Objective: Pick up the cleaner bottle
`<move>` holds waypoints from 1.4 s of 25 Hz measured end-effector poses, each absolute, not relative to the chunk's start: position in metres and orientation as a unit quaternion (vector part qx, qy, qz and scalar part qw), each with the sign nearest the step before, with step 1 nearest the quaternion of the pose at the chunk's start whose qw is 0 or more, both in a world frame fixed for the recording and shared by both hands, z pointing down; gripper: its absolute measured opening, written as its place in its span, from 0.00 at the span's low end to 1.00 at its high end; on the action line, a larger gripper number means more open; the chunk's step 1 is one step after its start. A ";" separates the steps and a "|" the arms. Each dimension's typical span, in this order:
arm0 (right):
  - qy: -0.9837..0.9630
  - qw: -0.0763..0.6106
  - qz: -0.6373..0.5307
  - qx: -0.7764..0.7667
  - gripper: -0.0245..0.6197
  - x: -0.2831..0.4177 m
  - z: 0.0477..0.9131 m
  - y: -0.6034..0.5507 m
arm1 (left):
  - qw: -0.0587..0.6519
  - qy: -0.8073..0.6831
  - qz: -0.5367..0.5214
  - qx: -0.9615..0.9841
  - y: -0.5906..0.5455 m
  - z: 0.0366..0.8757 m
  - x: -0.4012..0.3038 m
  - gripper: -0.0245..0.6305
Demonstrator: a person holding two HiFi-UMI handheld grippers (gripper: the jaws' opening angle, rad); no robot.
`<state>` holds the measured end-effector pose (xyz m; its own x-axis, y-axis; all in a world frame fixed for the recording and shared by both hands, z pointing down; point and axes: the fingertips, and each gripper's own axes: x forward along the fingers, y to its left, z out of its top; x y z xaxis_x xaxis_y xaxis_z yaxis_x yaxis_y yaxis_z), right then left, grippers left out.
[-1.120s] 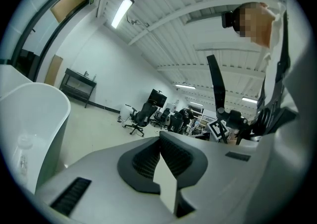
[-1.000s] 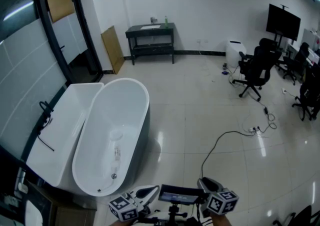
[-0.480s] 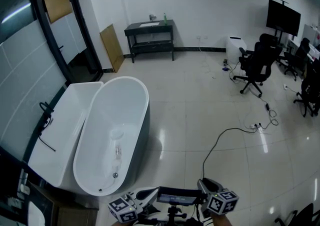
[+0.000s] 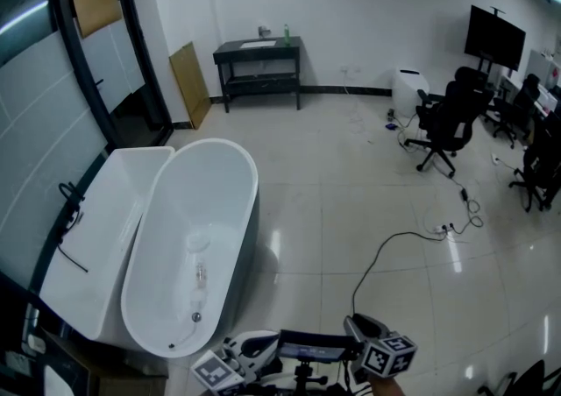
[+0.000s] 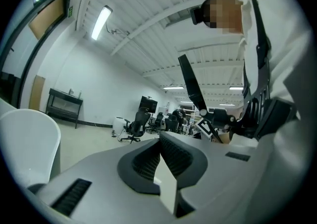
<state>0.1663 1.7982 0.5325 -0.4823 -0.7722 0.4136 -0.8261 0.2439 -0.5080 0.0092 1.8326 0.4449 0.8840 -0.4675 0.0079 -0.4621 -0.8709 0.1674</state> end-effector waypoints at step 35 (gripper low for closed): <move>-0.781 0.030 0.338 0.525 0.19 0.095 0.521 1.544 | 0.176 -0.194 -0.015 0.965 1.582 0.463 -0.059 0.04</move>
